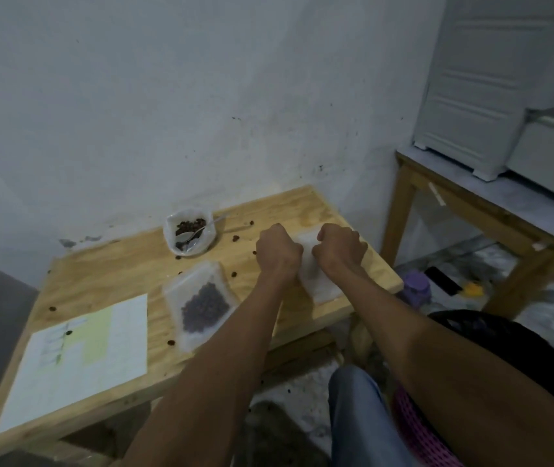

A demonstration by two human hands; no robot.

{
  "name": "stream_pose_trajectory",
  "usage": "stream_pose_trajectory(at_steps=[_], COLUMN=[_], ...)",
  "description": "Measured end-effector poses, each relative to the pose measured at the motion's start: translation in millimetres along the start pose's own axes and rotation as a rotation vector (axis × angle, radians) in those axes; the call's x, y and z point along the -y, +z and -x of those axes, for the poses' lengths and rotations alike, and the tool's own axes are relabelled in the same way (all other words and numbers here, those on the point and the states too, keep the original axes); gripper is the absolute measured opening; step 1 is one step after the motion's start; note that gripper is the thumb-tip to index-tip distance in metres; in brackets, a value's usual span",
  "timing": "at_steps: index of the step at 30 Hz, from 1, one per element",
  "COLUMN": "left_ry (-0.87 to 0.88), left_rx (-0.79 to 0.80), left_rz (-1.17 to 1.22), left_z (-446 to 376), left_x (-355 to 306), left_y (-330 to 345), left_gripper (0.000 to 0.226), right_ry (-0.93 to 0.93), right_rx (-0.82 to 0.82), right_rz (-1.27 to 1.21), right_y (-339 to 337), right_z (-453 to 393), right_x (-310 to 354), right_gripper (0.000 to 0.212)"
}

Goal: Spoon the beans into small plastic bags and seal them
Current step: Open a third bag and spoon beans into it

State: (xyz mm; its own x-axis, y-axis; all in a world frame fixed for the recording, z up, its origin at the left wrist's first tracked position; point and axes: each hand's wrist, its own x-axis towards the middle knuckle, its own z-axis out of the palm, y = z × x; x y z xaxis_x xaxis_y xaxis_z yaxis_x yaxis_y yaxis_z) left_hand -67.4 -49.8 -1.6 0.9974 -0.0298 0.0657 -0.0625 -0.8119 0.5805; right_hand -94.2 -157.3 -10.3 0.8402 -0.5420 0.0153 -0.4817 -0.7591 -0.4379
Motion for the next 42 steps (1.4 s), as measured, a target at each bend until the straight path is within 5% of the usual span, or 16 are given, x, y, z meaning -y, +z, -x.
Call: stream_pose_trajectory(at_steps=[6,11,14,17,20,25,30,37,42], left_ry=[-0.007,-0.321,-0.280,-0.129,0.000,0.042,0.132,-0.014,0.011], left_rx=[-0.111,-0.122,-0.110,-0.120,-0.164,-0.304,-0.572,-0.336,-0.305], left_rz=[0.143,0.905,1.184,1.134,1.026,0.835,0.631,1.077,1.045], left_z=[1.5,-21.4,-31.0,-33.1,-34.6,-33.8,-30.2,-27.1,-23.5], left_x=[-5.5,-7.7,-0.6,14.8,36.3,78.0,103.3,109.0,116.9], left_y=[1.6,-19.7,-47.9,-83.9,-115.6,-158.1,-172.9,-191.4,-195.5], left_gripper=[0.030,0.031,0.033,0.031,0.028,0.029,0.027,0.025,0.016], right_ry=[0.016,-0.040,-0.078,-0.104,-0.228,-0.419,-0.439,-0.428,-0.430], right_rx=[-0.141,-0.247,-0.203,0.038,0.223,0.327,0.248,0.284,0.326], right_rz=[-0.122,-0.531,-0.828,-1.096,-1.063,-0.824,-0.787,-0.839,-0.853], right_y=[-7.9,-27.1,-44.8,-65.2,-77.4,-79.3,-59.4,-39.0,-36.6], right_z=[3.0,-0.8,-4.2,-5.9,-2.1,9.2,25.5,43.0,48.0], right_x=[6.1,17.8,39.5,70.9,101.5,150.4,193.8,217.1,214.9], right_gripper=[0.024,0.032,0.028,0.019,0.014,0.026,0.039,0.025,0.018])
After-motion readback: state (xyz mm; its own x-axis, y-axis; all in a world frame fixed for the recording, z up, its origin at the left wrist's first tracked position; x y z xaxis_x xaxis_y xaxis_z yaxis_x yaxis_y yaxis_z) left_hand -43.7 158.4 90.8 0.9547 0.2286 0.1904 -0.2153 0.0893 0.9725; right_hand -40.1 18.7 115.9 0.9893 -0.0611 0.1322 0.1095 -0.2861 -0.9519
